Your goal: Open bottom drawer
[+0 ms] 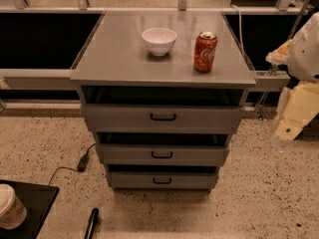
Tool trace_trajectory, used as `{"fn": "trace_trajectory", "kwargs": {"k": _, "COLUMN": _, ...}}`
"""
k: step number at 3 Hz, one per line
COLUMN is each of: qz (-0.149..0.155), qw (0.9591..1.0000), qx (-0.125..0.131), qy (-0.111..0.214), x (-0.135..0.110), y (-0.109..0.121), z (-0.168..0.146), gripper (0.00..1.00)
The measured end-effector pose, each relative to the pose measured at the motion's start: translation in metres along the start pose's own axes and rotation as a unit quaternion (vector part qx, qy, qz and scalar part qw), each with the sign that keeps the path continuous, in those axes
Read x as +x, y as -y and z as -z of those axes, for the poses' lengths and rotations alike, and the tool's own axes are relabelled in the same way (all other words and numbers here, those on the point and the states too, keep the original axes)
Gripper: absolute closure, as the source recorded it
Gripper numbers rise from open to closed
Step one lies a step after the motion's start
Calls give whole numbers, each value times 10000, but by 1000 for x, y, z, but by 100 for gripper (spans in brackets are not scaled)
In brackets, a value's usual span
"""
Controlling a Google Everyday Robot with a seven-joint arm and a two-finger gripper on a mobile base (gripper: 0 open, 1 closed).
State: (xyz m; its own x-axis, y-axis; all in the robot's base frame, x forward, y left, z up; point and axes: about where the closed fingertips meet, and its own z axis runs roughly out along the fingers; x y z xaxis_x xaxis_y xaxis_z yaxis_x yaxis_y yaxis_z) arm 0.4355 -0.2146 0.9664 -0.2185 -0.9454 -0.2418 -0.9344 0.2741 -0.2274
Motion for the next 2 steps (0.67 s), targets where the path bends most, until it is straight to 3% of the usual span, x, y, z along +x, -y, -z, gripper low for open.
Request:
{"fn": "trace_trajectory", "kwargs": {"k": 1, "qz": -106, "qw": 9972, "qx": -404, "qy": 619, "x": -5, "y": -26, "z": -51, "gripper": 0}}
{"fn": "trace_trajectory", "kwargs": {"k": 2, "qz": -374, "qw": 9836, "qx": -886, "qy": 1528, "x": -33, "y": -73, "z": -116, "gripper": 0}}
